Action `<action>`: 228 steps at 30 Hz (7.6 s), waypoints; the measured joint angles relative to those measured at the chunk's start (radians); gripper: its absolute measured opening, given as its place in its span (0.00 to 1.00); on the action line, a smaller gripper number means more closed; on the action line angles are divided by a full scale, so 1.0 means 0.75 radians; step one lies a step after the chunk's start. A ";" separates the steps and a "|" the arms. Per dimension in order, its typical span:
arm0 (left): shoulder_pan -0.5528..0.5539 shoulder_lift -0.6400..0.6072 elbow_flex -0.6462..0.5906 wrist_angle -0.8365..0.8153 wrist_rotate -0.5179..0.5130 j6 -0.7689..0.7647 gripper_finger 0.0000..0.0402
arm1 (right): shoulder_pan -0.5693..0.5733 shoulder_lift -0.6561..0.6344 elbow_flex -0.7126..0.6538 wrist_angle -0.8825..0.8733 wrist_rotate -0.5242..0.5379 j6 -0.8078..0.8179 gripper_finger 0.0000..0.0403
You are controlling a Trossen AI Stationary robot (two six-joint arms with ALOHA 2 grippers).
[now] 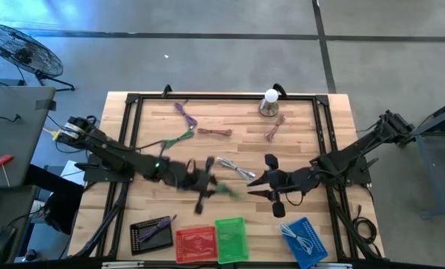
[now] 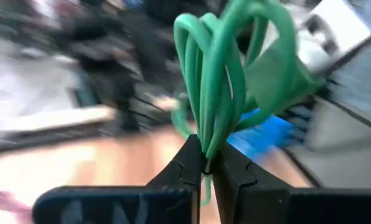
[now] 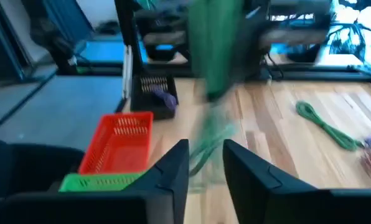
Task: Pick & Place USB Port
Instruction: Put the right green charger cable into the green bin, then put the left pink charger cable into the red bin
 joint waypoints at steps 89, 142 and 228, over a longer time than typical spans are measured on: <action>-0.261 0.603 0.522 -0.727 0.115 -1.426 0.40 | 0.072 -0.050 0.001 -0.275 -0.034 -0.111 0.24; 0.885 0.075 0.522 -1.528 0.179 0.277 0.40 | -0.522 -0.098 0.290 -0.785 -0.785 -0.261 0.24; -0.379 0.670 1.149 -2.165 -0.239 -1.628 0.02 | -0.018 -0.249 0.157 -0.729 -0.431 -0.154 0.24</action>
